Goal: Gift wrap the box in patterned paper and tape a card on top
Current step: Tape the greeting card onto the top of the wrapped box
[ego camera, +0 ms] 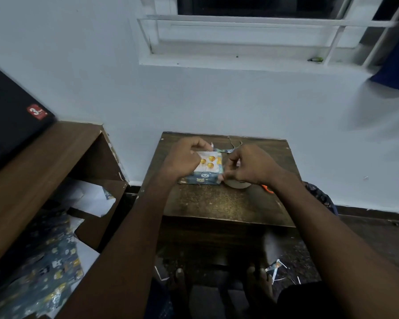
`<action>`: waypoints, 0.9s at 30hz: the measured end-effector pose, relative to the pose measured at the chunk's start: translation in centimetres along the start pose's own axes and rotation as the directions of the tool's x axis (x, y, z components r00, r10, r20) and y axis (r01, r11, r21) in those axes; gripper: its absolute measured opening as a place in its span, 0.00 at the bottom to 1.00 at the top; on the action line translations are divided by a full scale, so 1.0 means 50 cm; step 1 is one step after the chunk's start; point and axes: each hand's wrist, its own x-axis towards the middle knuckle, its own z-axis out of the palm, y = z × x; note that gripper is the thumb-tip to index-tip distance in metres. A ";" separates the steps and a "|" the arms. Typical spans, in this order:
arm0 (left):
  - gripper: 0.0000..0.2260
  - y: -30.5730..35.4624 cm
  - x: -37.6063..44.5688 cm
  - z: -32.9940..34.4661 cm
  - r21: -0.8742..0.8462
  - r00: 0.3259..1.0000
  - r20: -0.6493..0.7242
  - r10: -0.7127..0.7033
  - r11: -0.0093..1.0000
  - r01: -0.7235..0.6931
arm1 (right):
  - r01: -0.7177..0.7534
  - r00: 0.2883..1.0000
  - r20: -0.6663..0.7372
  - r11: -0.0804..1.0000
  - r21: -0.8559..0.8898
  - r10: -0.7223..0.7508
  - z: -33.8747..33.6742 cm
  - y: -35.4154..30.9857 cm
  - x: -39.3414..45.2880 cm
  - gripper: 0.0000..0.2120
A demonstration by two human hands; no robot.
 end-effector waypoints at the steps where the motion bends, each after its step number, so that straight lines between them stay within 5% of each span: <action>1: 0.21 -0.007 -0.004 -0.011 0.004 1.000 -0.011 -0.011 1.000 0.011 | 0.018 0.999 -0.028 1.000 0.024 -0.017 0.004 -0.012 0.006 0.14; 8: 0.22 -0.059 -0.035 -0.076 -0.016 0.994 0.030 -0.103 0.994 0.104 | 0.131 0.968 -0.230 0.986 0.107 -0.104 0.050 -0.097 0.029 0.05; 13: 0.23 -0.088 -0.048 -0.098 -0.039 0.993 0.039 -0.114 0.993 0.115 | 0.180 0.979 -0.123 0.975 0.127 -0.164 0.087 -0.111 0.046 0.08; 27: 0.25 -0.113 -0.048 -0.094 0.107 0.997 0.064 -0.044 0.994 0.037 | 0.119 0.984 -0.156 0.961 0.249 -0.082 0.115 -0.120 0.045 0.08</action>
